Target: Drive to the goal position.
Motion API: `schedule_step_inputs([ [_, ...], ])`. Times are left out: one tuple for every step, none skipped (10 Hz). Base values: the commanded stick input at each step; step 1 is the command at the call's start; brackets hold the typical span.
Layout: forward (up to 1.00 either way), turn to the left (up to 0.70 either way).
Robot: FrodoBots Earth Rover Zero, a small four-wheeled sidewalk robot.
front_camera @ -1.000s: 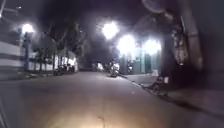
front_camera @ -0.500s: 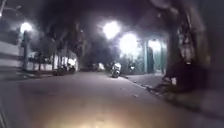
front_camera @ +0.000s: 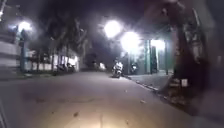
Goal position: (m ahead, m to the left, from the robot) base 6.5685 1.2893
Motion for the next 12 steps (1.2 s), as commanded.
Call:
schedule_step_inputs([
  [0.7, 0.0],
  [0.7, 0.0],
  [0.7, 0.0],
  [0.7, 0.0],
  [0.7, 0.0],
  [0.7, 0.0],
  [0.7, 0.0],
  [0.7, 0.0],
  [0.7, 0.0],
  [0.7, 0.0],
  [0.7, 0.0],
  [0.7, 0.0],
])
